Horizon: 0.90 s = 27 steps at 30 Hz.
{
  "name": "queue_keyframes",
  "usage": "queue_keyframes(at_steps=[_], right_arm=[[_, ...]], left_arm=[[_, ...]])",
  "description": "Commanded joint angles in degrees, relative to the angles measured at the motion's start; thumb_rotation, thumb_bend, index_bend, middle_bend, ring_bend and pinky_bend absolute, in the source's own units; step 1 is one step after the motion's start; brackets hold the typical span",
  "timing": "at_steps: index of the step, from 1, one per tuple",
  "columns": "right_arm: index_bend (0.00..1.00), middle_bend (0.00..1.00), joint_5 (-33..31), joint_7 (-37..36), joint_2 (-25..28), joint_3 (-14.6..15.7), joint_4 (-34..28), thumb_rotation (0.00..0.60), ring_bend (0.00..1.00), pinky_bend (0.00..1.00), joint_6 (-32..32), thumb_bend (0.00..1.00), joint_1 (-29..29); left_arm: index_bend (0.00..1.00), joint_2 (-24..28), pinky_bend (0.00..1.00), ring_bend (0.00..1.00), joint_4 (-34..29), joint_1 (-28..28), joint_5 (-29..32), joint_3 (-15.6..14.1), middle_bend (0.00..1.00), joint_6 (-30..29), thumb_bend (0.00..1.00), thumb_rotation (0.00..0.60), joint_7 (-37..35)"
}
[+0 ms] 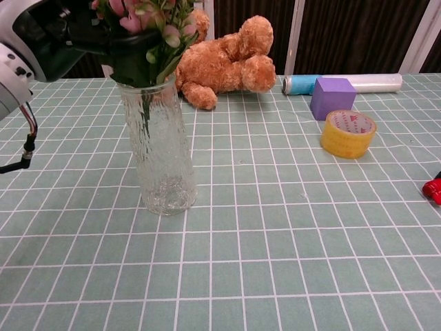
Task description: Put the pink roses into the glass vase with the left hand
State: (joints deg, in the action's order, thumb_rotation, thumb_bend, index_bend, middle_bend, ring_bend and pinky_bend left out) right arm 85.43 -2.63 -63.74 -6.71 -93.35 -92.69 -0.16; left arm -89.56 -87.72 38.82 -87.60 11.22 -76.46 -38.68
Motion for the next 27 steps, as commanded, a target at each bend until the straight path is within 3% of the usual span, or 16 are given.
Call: queue_keyframes(at_steps=[1, 13, 17, 21, 27], right_arm=[[0.14, 0.06, 0.2, -0.1, 0.0, 0.0, 0.0, 0.6, 0.06, 0.0, -0.2, 0.2, 0.1], [0.14, 0.06, 1.2, 0.0, -0.3, 0.1, -0.2, 0.6, 0.07, 0.0, -1.0, 0.2, 0.2], [0.14, 0.06, 1.3, -0.2, -0.3, 0.0, -0.3, 0.6, 0.07, 0.0, -1.3, 0.2, 0.3], [0.15, 0.07, 1.5, -0.3, -0.2, 0.1, -0.3, 0.6, 0.07, 0.0, -1.2, 0.2, 0.3], [0.15, 0.07, 2.3, -0.1, -0.1, 0.6, -0.3, 0.6, 0.07, 0.0, -0.9, 0.2, 0.1]], left_arm=[[0.21, 3.7, 0.25, 0.1, -1.8, 0.4, -1.1, -1.6, 0.2, 2.8, 0.22, 0.6, -1.4], [0.11, 14.5, 0.19, 0.05, -5.6, -3.8, -1.9, -4.8, 0.12, 2.2, 0.19, 0.6, -4.2], [0.11, 18.6, 0.19, 0.05, -6.8, -6.3, -1.4, -6.1, 0.12, 1.0, 0.19, 0.6, -0.9], [0.16, 24.1, 0.19, 0.07, -9.7, -9.6, -0.3, -7.3, 0.16, -1.1, 0.25, 0.6, 8.4], [0.21, 33.0, 0.15, 0.07, -18.1, -15.9, 4.2, -9.3, 0.15, -6.0, 0.3, 0.6, 33.0]])
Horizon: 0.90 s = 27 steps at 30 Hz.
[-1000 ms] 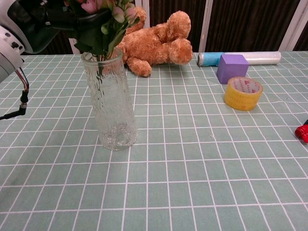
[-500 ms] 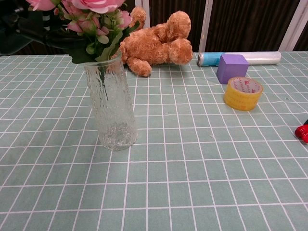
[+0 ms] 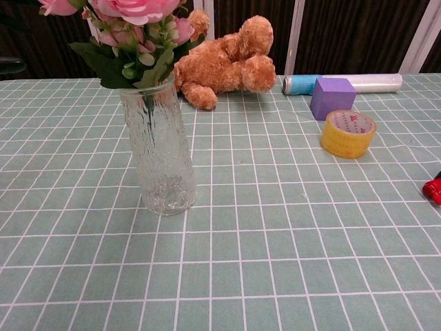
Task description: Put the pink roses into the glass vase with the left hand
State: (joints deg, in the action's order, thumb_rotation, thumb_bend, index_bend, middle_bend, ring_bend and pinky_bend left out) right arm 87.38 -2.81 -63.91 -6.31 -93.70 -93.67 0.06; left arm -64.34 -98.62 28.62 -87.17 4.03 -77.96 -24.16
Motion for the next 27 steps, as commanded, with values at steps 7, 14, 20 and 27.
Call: queue_keyframes(at_steps=[7, 14, 20, 27], right_arm=[[0.15, 0.07, 2.6, 0.9, 0.7, 1.3, 1.0, 0.6, 0.07, 0.0, 1.2, 0.2, -0.8], [0.15, 0.07, 4.1, 3.0, 0.9, 1.9, 1.9, 0.6, 0.07, 0.0, 2.2, 0.2, -1.6], [0.15, 0.07, 4.4, 4.0, 1.0, 2.2, 1.6, 0.6, 0.07, 0.0, 3.1, 0.2, -2.1], [0.15, 0.07, 4.4, 4.5, 1.2, 2.5, 1.0, 0.6, 0.07, 0.0, 3.9, 0.2, -2.4]], left_arm=[[0.2, 9.9, 0.13, 0.06, -12.6, -14.4, 4.7, -5.0, 0.13, -15.3, 0.3, 0.6, 36.9], [0.2, 5.9, 0.13, 0.06, -7.5, -21.1, 6.9, -6.2, 0.12, -20.8, 0.3, 0.6, 35.5], [0.2, 3.1, 0.12, 0.06, -2.7, -22.1, 8.6, -5.4, 0.12, -19.0, 0.3, 0.6, 31.6], [0.2, 1.3, 0.12, 0.06, 1.3, -22.4, 6.9, -3.1, 0.11, -20.1, 0.3, 0.6, 28.8]])
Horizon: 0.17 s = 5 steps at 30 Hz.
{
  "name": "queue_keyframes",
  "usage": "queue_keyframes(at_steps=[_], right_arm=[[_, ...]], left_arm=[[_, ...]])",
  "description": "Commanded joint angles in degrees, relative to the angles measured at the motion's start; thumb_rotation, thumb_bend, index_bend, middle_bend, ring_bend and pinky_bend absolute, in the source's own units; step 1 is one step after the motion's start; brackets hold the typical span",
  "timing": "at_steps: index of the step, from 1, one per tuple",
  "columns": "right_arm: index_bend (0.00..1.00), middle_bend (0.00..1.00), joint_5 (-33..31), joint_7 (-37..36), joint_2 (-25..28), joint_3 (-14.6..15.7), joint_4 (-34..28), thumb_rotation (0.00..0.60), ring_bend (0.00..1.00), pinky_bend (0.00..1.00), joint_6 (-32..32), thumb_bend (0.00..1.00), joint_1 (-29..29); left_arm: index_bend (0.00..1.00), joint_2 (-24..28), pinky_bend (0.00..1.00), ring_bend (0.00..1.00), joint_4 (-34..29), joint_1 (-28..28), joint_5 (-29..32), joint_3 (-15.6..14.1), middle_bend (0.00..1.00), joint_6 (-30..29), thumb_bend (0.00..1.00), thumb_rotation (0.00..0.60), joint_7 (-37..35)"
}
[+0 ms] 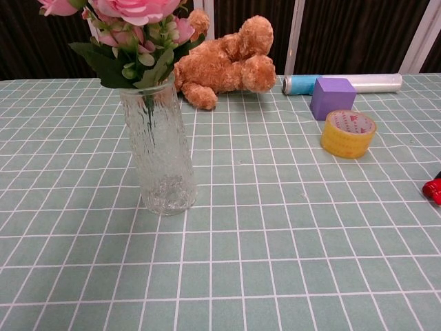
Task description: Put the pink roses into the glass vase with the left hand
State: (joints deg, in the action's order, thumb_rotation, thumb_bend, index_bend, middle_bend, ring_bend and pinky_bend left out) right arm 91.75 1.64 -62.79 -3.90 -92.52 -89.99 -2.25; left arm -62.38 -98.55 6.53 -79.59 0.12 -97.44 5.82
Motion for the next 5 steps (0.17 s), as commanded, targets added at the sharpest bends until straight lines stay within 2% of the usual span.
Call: queue_keyframes(at_steps=[1, 5], right_arm=[[0.15, 0.07, 0.1, 0.0, 0.1, 0.2, -0.3, 0.6, 0.07, 0.0, 0.4, 0.2, -0.2], [0.15, 0.07, 0.2, 0.2, -0.1, 0.1, -0.4, 0.6, 0.07, 0.0, 0.5, 0.2, -0.5]], left_arm=[[0.2, -0.8, 0.12, 0.06, 1.8, -0.5, -0.7, 1.0, 0.11, -0.6, 0.3, 0.6, -1.5], [0.2, -0.5, 0.11, 0.04, 2.5, -0.5, -0.4, 1.5, 0.11, 1.0, 0.28, 0.6, -2.8]])
